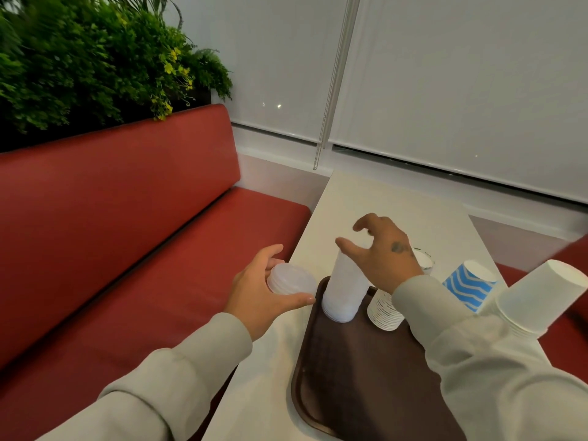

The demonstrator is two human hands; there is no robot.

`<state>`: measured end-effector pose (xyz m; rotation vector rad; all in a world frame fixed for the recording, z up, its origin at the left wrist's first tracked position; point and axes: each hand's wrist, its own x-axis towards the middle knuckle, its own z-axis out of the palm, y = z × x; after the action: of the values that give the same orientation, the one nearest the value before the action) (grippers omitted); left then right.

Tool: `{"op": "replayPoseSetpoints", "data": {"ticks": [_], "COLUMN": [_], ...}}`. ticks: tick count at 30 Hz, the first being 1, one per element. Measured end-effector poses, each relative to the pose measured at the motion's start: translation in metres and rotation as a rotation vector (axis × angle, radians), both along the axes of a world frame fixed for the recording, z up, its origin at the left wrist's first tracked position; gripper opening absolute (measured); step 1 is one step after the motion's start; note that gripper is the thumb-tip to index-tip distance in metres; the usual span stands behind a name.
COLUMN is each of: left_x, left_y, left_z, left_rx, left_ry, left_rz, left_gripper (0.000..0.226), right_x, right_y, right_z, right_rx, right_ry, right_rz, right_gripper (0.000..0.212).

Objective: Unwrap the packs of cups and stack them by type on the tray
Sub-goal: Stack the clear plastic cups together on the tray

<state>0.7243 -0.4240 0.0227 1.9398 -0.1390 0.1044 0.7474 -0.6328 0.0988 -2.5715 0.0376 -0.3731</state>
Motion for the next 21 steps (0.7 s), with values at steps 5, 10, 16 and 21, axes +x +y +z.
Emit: {"op": "replayPoseSetpoints", "data": {"ticks": [5,10,16,21], "left_x": [-0.009,-0.017,-0.019,-0.017], "left_y": [-0.007,-0.01,-0.006,-0.009], "left_z": [0.017,0.029,0.027,0.022], "left_rx": [-0.015,-0.035,-0.032,-0.046], "left_ry": [-0.031,-0.054,-0.049,-0.047], "left_rz": [-0.039,-0.086,-0.109,-0.098], "left_gripper": [0.097,0.099,0.09,0.086], "right_x": [-0.02,-0.034,-0.034,-0.029], "right_y": [0.031,0.047,0.045,0.038], "right_z": [0.014,0.014,0.015,0.014], "right_rx": [0.04,0.021,0.073,0.128], "right_ry": [0.329,0.416,0.444,0.451], "right_rz": [0.249,0.258,0.26,0.247], "right_gripper": [0.044,0.046,0.042,0.043]}}
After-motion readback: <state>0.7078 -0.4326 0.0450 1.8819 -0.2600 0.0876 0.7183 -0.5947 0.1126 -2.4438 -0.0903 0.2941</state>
